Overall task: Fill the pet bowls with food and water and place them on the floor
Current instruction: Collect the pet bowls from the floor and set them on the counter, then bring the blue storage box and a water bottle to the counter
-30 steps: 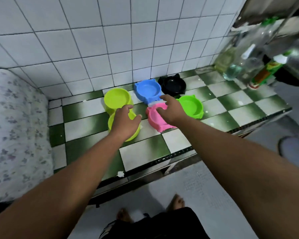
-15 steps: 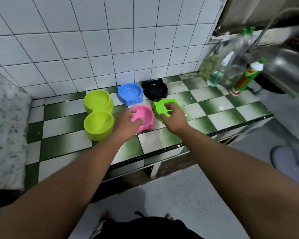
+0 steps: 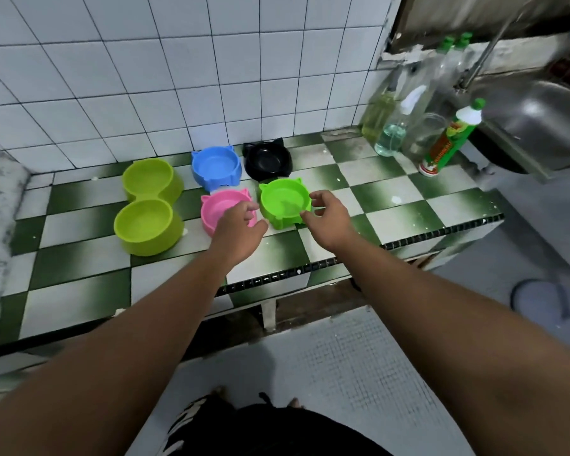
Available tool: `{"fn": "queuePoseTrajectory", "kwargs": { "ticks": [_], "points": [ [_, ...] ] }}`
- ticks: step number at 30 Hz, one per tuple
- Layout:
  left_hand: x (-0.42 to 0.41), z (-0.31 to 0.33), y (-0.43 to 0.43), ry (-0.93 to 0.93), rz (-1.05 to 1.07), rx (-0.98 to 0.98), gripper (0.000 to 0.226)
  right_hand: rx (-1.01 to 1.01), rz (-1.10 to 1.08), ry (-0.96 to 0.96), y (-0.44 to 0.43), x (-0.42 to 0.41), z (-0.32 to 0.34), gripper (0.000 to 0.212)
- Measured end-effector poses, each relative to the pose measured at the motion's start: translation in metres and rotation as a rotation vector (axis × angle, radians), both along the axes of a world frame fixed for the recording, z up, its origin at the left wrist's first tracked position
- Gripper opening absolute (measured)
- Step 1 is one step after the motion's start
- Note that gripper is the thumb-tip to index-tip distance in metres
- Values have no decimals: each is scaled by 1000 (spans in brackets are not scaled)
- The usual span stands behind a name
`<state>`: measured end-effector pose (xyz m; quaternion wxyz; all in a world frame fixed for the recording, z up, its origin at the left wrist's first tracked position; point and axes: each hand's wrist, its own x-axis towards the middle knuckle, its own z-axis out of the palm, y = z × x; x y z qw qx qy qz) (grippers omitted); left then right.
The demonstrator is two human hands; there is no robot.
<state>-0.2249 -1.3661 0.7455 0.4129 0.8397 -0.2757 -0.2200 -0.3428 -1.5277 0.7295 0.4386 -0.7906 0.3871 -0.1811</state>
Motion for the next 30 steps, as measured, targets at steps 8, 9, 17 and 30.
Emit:
{"fn": "queuePoseTrajectory", "kwargs": {
  "ticks": [8,9,17,30],
  "points": [
    [-2,-17,13,25,-41,62,46,34,1,25,17,-6,-14,41],
    [-4,-22,20,36,-34,69,45,24,35,41,26,-6,-19,41],
    [-26,-69,108,65,67,135,46,33,322,105,116,19,-70,48],
    [-28,-154,281,213,84,320,49,-46,509,269,264,0,-146,39]
  ]
}}
